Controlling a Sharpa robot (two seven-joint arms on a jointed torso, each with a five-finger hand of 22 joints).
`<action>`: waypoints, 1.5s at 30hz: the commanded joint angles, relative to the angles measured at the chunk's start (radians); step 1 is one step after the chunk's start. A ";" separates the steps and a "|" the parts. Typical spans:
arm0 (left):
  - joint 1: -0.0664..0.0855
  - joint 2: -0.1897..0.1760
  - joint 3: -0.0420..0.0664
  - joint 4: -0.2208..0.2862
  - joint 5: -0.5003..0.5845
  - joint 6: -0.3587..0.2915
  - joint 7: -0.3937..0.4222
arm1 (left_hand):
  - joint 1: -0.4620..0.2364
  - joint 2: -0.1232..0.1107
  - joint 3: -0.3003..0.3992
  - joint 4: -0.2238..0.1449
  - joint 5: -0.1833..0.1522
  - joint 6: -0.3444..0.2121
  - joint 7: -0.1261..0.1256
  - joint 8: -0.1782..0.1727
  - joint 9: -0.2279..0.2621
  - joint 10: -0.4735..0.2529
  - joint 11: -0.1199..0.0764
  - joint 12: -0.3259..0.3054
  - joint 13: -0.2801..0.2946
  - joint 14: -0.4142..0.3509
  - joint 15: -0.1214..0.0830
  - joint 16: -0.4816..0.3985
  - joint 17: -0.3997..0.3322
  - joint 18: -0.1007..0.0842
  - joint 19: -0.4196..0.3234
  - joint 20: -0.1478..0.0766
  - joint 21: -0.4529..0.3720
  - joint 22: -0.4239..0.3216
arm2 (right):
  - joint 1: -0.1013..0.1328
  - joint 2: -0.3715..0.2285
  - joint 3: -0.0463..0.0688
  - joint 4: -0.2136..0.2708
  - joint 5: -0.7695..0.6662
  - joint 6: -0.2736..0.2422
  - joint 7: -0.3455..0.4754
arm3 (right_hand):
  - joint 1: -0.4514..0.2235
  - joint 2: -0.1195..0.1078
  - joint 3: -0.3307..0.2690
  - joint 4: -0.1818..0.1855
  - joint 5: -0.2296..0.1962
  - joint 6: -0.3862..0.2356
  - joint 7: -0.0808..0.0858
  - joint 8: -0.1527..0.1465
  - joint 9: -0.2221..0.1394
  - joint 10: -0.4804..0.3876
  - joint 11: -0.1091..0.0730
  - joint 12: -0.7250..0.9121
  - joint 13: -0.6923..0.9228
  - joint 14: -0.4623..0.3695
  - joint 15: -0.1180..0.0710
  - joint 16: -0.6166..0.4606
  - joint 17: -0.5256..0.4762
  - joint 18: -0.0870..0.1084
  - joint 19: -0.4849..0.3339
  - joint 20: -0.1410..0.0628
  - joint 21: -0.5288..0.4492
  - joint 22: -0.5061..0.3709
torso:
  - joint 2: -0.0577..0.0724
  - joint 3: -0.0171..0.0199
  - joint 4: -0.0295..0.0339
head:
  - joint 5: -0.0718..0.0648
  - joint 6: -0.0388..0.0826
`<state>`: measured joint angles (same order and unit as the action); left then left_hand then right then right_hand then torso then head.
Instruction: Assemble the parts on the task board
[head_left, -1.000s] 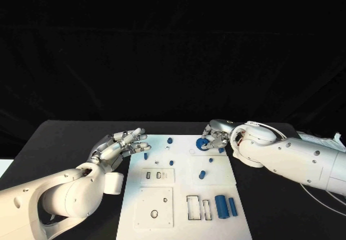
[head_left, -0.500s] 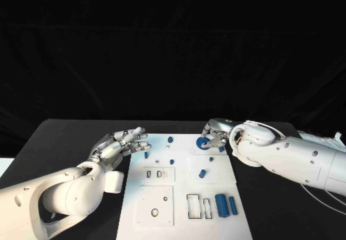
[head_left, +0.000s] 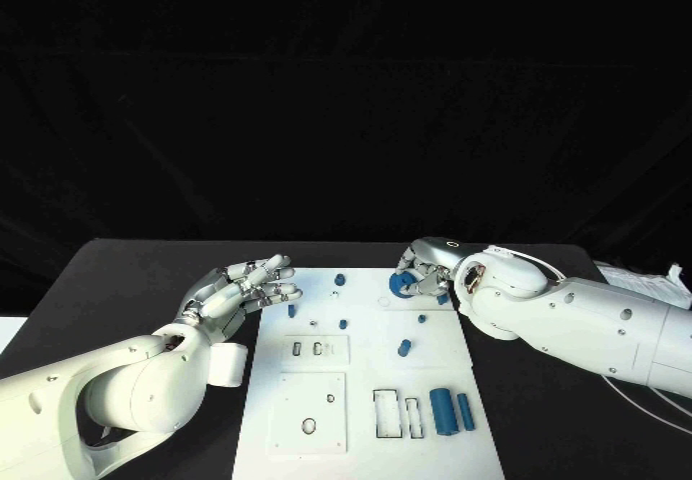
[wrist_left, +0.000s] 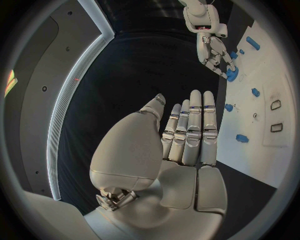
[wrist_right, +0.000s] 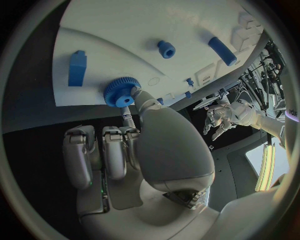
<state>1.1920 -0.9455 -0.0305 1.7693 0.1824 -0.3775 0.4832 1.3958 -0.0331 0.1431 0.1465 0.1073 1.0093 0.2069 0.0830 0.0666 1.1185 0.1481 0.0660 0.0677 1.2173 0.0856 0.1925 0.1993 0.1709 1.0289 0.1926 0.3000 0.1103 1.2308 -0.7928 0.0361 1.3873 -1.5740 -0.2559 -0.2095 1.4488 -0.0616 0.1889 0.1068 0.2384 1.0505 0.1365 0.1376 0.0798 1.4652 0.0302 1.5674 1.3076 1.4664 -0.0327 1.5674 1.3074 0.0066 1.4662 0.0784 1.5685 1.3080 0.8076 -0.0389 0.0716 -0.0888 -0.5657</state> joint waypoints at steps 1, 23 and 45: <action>0.001 0.002 0.001 0.001 0.001 0.017 0.004 | -0.008 0.002 0.000 -0.005 0.000 -0.003 0.006 -0.003 -0.001 -0.005 0.002 -0.001 -0.001 -0.004 0.005 -0.003 0.001 0.012 -0.004 0.006 -0.004 -0.001 | -0.003 0.003 -0.002 0.019 -0.023 -0.083 0.023 | -0.023 0.006 0.005 0.001 0.002 0.063 -0.033 0.019 0.018 0.106 -0.006 0.003 0.263 0.104 -0.009 0.003 0.263 -0.007 0.105 -0.009 0.002 0.263 | 0.000 0.0000 0.0005 | 0.001 0.001; 0.001 0.008 0.001 0.002 0.001 0.016 0.005 | -0.008 0.003 0.000 -0.007 0.000 -0.003 0.006 -0.005 -0.001 -0.006 0.003 -0.002 -0.001 -0.003 0.005 -0.005 0.003 0.012 -0.003 0.006 -0.005 -0.002 | 0.006 0.114 -0.005 0.088 -0.047 -0.106 0.011 | -0.034 0.006 0.013 0.000 0.001 0.063 -0.033 0.016 0.018 0.106 -0.007 0.003 0.263 0.104 -0.011 0.003 0.263 -0.007 0.105 -0.010 0.002 0.263 | 0.000 -0.0017 0.0006 | 0.012 0.008; 0.001 0.012 0.001 0.003 0.001 0.017 0.005 | -0.008 0.003 0.000 -0.007 0.000 -0.003 0.006 -0.005 -0.001 -0.006 0.003 -0.002 -0.001 -0.003 0.005 -0.005 0.003 0.012 -0.003 0.006 -0.005 -0.002 | -0.007 0.214 -0.029 -0.010 -0.067 -0.039 -0.010 | -0.042 0.004 0.018 -0.002 -0.002 0.060 -0.032 0.011 0.017 0.106 -0.007 0.003 0.263 0.104 -0.011 0.003 0.263 -0.007 0.105 -0.011 0.002 0.263 | 0.001 0.0008 -0.0007 | 0.022 -0.006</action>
<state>1.1919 -0.9350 -0.0306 1.7698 0.1828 -0.3774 0.4823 1.3958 -0.0331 0.1431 0.1465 0.1073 1.0093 0.2069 0.0830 0.0667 1.1185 0.1481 0.0660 0.0677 1.2173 0.0857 0.1926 0.2009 0.1709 1.0289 0.1926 0.3000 0.1092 1.2284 -0.5813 0.0108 1.3842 -1.6198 -0.3305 -0.2039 1.4141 -0.0620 0.2048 0.1035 0.2353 1.0604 0.1301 0.1473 0.0841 1.4670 0.0289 1.5673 1.3081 1.4666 -0.0396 1.5668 1.3078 0.0067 1.4662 0.0714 1.5685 1.3074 0.8087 -0.0384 0.0720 -0.0674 -0.5703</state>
